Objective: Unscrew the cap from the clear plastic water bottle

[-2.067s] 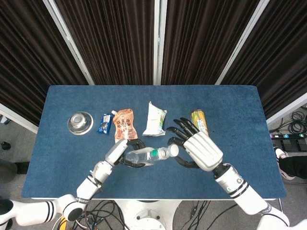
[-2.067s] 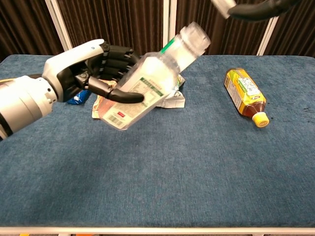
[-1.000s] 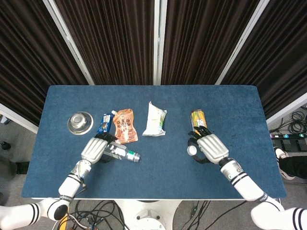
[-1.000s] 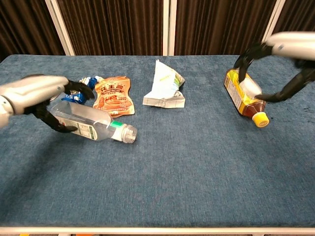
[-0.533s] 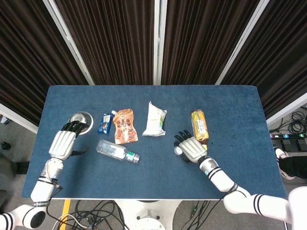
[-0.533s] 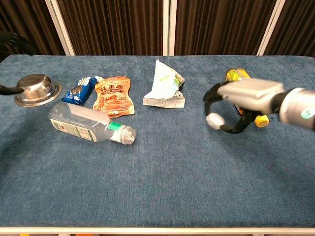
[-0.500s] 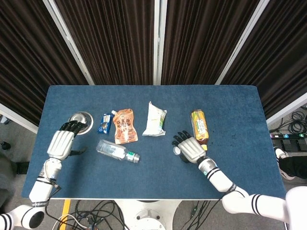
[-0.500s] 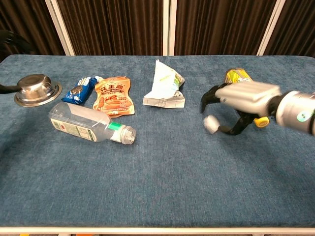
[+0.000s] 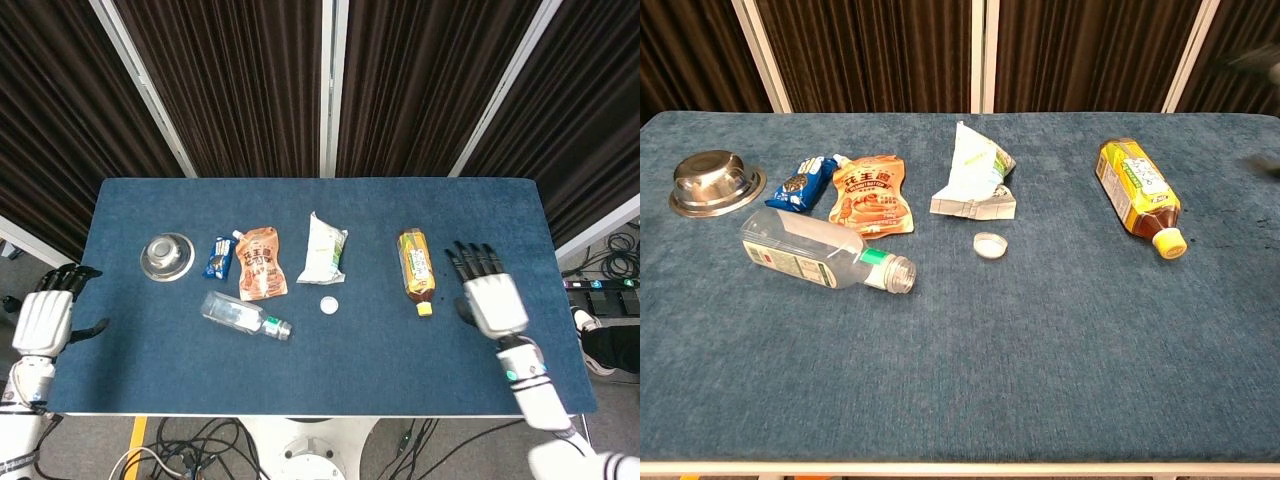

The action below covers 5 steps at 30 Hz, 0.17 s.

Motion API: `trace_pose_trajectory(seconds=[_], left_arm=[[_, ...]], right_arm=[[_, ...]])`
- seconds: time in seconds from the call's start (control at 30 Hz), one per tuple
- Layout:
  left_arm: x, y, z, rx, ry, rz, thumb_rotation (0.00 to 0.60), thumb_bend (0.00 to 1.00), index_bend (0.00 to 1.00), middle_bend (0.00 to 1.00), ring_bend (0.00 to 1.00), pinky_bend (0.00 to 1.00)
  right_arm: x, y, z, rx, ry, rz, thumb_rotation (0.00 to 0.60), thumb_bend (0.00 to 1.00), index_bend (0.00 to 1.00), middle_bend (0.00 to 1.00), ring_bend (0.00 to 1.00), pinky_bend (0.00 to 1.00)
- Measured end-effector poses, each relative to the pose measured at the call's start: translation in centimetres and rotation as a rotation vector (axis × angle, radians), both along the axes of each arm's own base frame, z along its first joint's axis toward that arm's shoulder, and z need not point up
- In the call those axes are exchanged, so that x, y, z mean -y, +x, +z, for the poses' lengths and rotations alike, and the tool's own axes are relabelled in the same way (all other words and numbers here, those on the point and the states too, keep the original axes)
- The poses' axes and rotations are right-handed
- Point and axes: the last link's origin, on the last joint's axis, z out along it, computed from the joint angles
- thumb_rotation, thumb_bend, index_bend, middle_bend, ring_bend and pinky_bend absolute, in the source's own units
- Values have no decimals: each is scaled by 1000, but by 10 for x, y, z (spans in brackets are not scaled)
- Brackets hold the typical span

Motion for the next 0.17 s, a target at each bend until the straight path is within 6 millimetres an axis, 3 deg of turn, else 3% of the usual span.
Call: trace_pose_trajectory(seconds=[0.17], left_arm=[[25, -3, 17, -15, 56, 19, 600, 146, 265, 209, 118, 165]], right_arm=[[-59, -40, 54, 68, -163, -93, 600, 302, 0, 0, 0, 0]])
